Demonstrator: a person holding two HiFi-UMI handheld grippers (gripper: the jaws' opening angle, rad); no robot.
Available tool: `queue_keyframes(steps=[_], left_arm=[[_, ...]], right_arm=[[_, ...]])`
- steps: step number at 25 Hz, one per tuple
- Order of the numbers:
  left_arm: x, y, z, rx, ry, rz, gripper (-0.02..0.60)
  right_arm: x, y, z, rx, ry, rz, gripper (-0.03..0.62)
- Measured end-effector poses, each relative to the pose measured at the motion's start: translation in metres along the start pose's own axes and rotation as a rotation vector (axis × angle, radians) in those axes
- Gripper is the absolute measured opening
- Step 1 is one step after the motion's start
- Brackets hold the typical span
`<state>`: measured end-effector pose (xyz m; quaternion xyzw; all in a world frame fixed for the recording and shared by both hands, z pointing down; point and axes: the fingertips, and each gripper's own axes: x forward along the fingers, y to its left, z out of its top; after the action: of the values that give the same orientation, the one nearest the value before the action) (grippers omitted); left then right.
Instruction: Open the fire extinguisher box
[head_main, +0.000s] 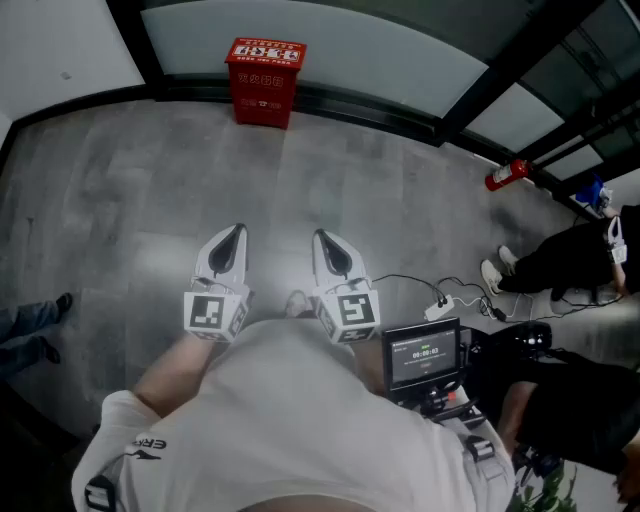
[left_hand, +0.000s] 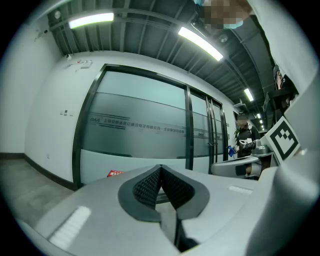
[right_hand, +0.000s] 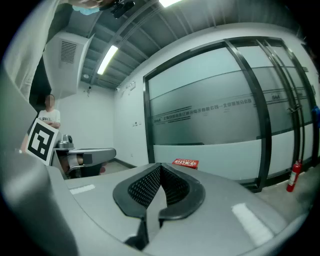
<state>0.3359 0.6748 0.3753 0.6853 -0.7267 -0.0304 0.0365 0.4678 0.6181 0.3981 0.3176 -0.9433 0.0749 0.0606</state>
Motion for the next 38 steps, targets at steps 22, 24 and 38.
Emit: queue_keyframes(steps=[22,24,38], left_arm=[[0.175,0.049,-0.008,0.02,-0.005,0.038,0.003],[0.199,0.07,-0.005,0.015,-0.004,0.028,0.003],[0.347,0.213,0.021,-0.007,0.017,-0.07,0.003]], right_arm=[[0.145,-0.103,0.021,-0.006,0.006,0.02,0.012],[0.174,-0.107,0.028,-0.006,0.019,0.005,0.012],[0.371,-0.115,0.078,-0.019,0.033,-0.084,0.012]])
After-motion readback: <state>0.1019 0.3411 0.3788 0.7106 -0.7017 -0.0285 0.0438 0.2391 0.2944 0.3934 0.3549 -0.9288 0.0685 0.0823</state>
